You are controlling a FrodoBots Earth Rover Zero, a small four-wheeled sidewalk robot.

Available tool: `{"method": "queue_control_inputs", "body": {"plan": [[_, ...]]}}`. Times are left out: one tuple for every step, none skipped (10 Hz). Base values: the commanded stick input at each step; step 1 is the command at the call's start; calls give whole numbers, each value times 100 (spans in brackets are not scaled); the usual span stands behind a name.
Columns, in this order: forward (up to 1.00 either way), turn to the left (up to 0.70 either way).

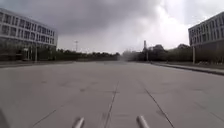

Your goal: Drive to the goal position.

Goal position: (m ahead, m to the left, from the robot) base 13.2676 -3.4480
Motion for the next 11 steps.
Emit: {"method": "queue_control_inputs", "body": {"plan": [[70, 0], [70, 0], [70, 0], [70, 0], [70, 0], [70, 0], [70, 0], [70, 0], [70, 0], [70, 0], [70, 0]]}}
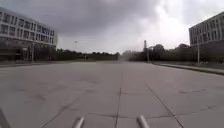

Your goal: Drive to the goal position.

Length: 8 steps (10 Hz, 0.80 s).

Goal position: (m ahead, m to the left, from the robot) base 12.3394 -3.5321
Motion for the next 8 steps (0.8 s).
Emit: {"method": "queue_control_inputs", "body": {"plan": [[70, 0], [70, 0], [70, 0], [70, 0], [70, 0], [70, 0], [70, 0], [70, 0]]}}
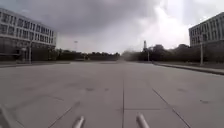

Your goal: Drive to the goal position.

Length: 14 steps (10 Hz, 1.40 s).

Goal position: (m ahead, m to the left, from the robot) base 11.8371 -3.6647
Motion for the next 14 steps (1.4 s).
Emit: {"method": "queue_control_inputs", "body": {"plan": [[70, 0], [70, 0], [70, 0], [70, 0], [70, 0], [70, 0], [70, 0], [70, 0], [70, 0], [70, 0], [70, 0], [70, 0], [70, 0], [70, 0]]}}
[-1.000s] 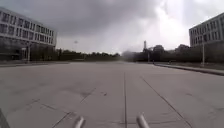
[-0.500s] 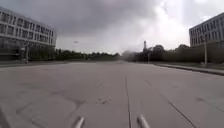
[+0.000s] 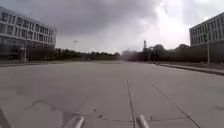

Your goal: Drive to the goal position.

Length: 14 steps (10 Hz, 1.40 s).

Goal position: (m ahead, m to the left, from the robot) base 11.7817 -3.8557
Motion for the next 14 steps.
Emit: {"method": "queue_control_inputs", "body": {"plan": [[70, 0], [70, 0], [70, 0], [70, 0], [70, 0], [70, 0], [70, 0], [70, 0], [70, 0], [70, 0], [70, 0], [70, 0], [70, 0], [70, 0]]}}
